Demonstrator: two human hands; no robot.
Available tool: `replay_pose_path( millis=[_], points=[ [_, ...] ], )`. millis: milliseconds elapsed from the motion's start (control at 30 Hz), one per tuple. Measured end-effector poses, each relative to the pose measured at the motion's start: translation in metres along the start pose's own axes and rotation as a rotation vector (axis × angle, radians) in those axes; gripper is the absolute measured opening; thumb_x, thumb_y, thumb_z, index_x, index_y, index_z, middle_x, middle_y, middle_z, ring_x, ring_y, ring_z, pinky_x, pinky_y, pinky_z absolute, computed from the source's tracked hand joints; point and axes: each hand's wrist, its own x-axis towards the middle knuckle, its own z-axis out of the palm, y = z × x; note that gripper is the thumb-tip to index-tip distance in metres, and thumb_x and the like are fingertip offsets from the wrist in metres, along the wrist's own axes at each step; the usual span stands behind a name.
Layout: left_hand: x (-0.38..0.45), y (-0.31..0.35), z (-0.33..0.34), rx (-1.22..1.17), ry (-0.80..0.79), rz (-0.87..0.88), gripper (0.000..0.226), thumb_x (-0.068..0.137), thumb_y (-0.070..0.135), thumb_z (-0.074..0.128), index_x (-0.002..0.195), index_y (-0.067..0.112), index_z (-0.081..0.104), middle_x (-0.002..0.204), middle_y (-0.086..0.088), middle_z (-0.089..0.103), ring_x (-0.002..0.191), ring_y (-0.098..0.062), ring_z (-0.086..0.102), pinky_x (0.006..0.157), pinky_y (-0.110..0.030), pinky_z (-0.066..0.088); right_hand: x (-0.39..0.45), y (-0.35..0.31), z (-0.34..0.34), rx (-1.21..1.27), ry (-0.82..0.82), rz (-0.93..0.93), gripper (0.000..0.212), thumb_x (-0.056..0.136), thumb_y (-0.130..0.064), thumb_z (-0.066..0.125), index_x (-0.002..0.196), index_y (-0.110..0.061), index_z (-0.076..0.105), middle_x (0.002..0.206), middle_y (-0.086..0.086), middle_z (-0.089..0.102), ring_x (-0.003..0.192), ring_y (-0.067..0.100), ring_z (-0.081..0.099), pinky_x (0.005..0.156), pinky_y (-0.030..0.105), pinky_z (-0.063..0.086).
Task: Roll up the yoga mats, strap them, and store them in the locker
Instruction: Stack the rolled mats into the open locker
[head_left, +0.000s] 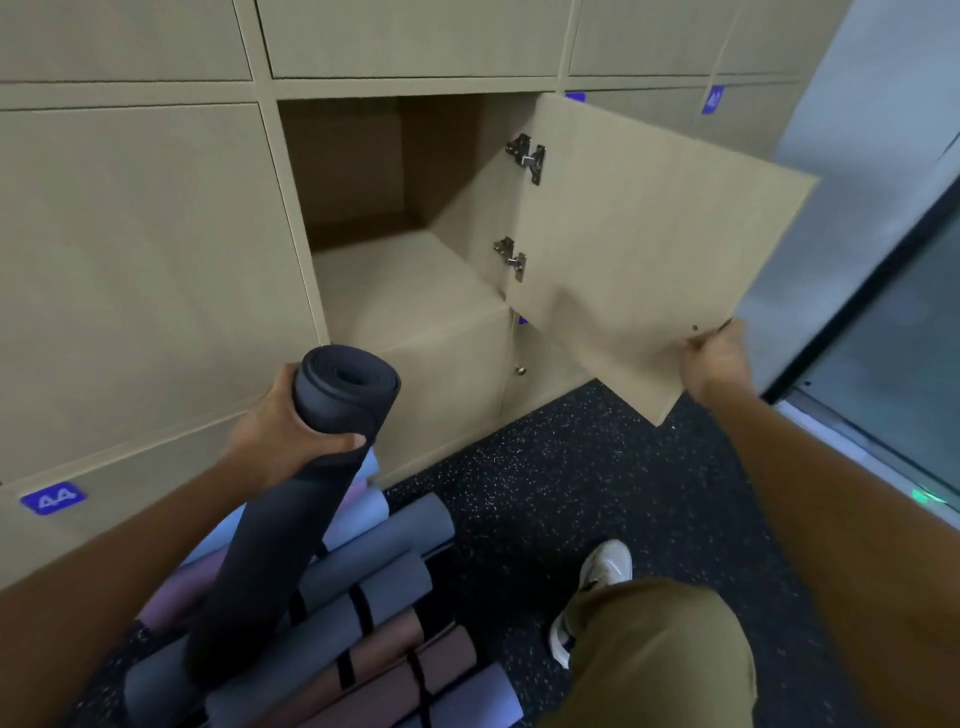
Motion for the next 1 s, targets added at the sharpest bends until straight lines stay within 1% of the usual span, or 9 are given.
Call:
replay_pose_path(
  millis=[133,200,333,400,467,567,767,900,1000],
  points=[
    [0.003,0.005,-0.008,-0.003,0.017,0.012,0.092,0.044,0.055,0.094,0.119,0.049,0.040,0.116,0.009,0.064,0.109,-0.024,0.064,0.095,-0.049,0.054,-0.006,0.001,0.020,-0.080,-0.091,0.067,0.075,0.104,-0.024,0.052,0.155,0.006,0.006,0.152,0.029,0.035,0.134,0.044,0.043,0.108,0.046,0.039],
    [0.005,0.015,-0.019,-0.042,0.059,0.040,0.095,0.047,0.052,0.097,0.123,0.044,0.041,0.118,0.012,0.062,0.112,-0.022,0.062,0.096,-0.046,0.054,-0.016,-0.001,0.032,-0.138,-0.161,0.066,0.079,0.104,-0.030,0.053,0.156,0.006,0.006,0.157,0.031,0.027,0.138,0.046,0.040,0.113,0.049,0.037],
    [0.014,0.047,-0.050,-0.165,0.139,0.135,0.102,0.045,0.054,0.100,0.131,0.034,0.048,0.127,0.010,0.064,0.120,-0.015,0.061,0.103,-0.041,0.051,-0.059,-0.024,0.056,-0.010,-0.310,0.040,0.067,0.103,-0.023,0.058,0.154,-0.004,0.020,0.125,0.013,0.049,0.110,0.035,0.058,0.081,0.038,0.051],
    [0.018,0.066,-0.065,-0.232,0.144,0.181,0.109,0.044,0.052,0.102,0.137,0.032,0.049,0.131,0.011,0.065,0.122,-0.012,0.062,0.105,-0.043,0.052,-0.081,-0.038,0.071,0.135,-0.447,0.064,0.067,0.102,-0.025,0.062,0.155,-0.006,0.025,0.125,0.013,0.054,0.102,0.027,0.060,0.074,0.035,0.055],
    [0.015,0.085,-0.073,-0.300,0.166,0.224,0.110,0.047,0.039,0.102,0.139,0.028,0.043,0.134,0.010,0.061,0.124,-0.009,0.059,0.104,-0.037,0.052,-0.103,-0.054,0.086,0.378,-0.639,0.202,0.068,0.100,-0.033,0.063,0.156,-0.011,0.030,0.143,0.016,0.050,0.116,0.031,0.060,0.089,0.044,0.059],
    [0.006,0.111,-0.076,-0.378,0.201,0.290,0.108,0.048,0.033,0.098,0.138,0.027,0.038,0.133,0.011,0.058,0.122,-0.004,0.057,0.098,-0.025,0.051,-0.143,-0.080,0.103,0.676,-0.968,0.421,0.074,0.096,-0.047,0.065,0.153,-0.012,0.034,0.141,0.024,0.050,0.118,0.041,0.060,0.089,0.056,0.058],
    [-0.020,0.130,-0.077,-0.371,0.130,0.367,0.106,0.054,0.024,0.099,0.141,0.025,0.039,0.133,0.010,0.059,0.120,-0.002,0.058,0.096,-0.022,0.054,-0.205,-0.131,0.137,1.057,-1.339,0.785,0.139,0.070,-0.077,0.072,0.160,-0.006,-0.005,0.153,0.040,0.028,0.118,0.062,0.056,0.096,0.069,0.050],
    [-0.041,0.129,-0.079,-0.378,0.077,0.438,0.105,0.058,0.014,0.098,0.143,0.025,0.036,0.132,0.013,0.058,0.119,0.003,0.058,0.092,-0.016,0.052,-0.227,-0.160,0.140,1.274,-1.237,0.928,0.113,0.071,-0.074,0.076,0.144,0.000,0.031,0.157,0.041,0.012,0.143,0.062,0.024,0.093,0.069,0.052],
    [-0.054,0.121,-0.091,-0.375,-0.058,0.483,0.104,0.061,0.022,0.099,0.145,0.025,0.037,0.137,0.013,0.056,0.126,0.004,0.054,0.097,-0.019,0.049,-0.237,-0.169,0.135,1.294,-1.216,0.876,0.088,0.083,-0.061,0.073,0.141,-0.001,0.044,0.150,0.039,0.026,0.135,0.060,0.036,0.084,0.060,0.058]
  ],
)
